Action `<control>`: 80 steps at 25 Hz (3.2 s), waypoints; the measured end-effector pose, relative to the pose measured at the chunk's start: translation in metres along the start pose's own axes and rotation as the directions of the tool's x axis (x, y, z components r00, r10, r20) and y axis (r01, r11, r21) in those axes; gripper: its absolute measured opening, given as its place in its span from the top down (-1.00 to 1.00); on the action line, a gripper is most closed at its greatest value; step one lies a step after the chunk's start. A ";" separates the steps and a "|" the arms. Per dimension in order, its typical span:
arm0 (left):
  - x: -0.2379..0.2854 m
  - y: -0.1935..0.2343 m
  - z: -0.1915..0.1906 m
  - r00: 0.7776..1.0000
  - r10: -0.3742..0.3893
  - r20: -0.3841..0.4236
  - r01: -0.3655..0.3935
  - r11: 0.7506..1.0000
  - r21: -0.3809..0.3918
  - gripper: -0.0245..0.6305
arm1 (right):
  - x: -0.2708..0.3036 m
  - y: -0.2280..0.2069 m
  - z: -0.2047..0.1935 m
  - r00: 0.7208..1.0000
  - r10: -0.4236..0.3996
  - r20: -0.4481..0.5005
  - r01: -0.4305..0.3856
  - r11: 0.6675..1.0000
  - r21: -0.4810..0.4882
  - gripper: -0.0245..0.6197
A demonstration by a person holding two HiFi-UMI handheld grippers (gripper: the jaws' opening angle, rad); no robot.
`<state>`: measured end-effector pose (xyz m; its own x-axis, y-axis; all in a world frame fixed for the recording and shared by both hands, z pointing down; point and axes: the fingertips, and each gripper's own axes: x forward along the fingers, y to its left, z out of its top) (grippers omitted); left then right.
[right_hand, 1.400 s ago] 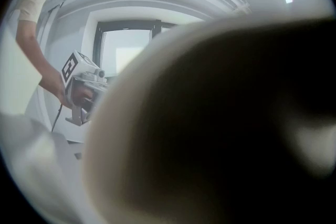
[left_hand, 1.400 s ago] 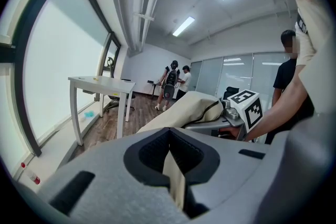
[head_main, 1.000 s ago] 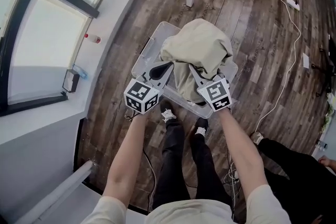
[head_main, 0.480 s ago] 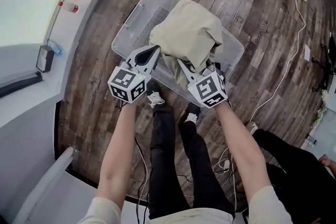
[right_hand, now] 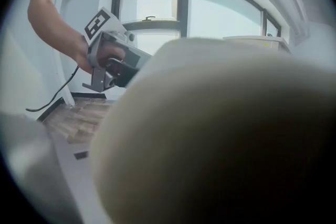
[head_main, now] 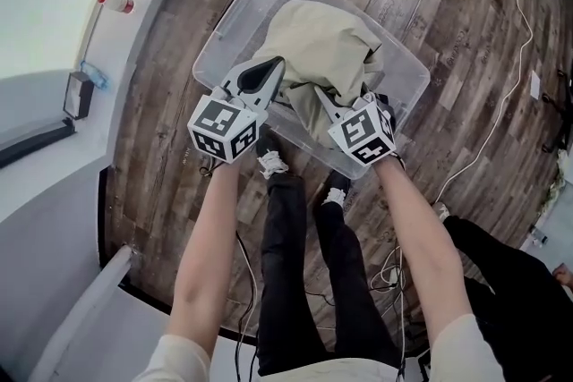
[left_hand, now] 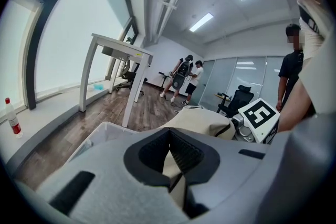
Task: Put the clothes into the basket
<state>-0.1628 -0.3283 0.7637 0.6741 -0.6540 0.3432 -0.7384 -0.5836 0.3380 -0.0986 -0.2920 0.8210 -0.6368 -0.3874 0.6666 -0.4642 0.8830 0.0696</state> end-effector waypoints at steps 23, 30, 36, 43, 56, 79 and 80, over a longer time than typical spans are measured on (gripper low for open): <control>0.034 -0.014 -0.013 0.999 -0.039 -0.034 0.040 0.999 0.022 0.88 | 0.023 -0.031 -0.044 0.986 -0.043 -0.163 0.062 0.992 0.111 0.20; 0.030 -0.018 -0.016 0.999 -0.032 -0.034 0.033 0.999 0.010 0.88 | 0.013 -0.036 -0.030 0.988 -0.103 -0.117 0.112 0.991 0.074 0.36; 0.031 -0.024 -0.018 0.998 -0.026 -0.049 0.027 1.000 0.005 0.89 | 0.001 -0.040 -0.018 0.988 -0.125 -0.087 0.131 0.989 0.071 0.84; 0.033 -0.032 -0.003 0.997 -0.039 -0.062 0.040 0.999 0.017 0.88 | -0.013 -0.042 -0.007 0.990 -0.111 -0.082 0.119 0.988 0.096 0.87; -0.025 -0.124 0.132 0.996 -0.066 -0.065 0.072 0.992 0.106 0.88 | -0.164 -0.058 0.116 0.980 -0.196 0.031 0.190 0.972 0.135 0.87; -0.112 -0.240 0.247 0.999 -0.034 -0.011 0.035 0.981 0.191 0.88 | -0.302 -0.009 0.212 0.971 -0.193 0.144 0.165 0.969 0.184 0.87; -0.114 -0.243 0.246 0.999 -0.033 -0.010 0.034 0.981 0.190 0.89 | -0.305 -0.006 0.212 0.971 -0.190 0.145 0.163 0.970 0.183 0.87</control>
<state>-0.0650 -0.2304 0.4274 0.6982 -0.6298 0.3404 -0.7053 -0.6865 0.1765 -0.0322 -0.2350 0.4604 -0.6190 -0.5826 0.5267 -0.6665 0.7445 0.0402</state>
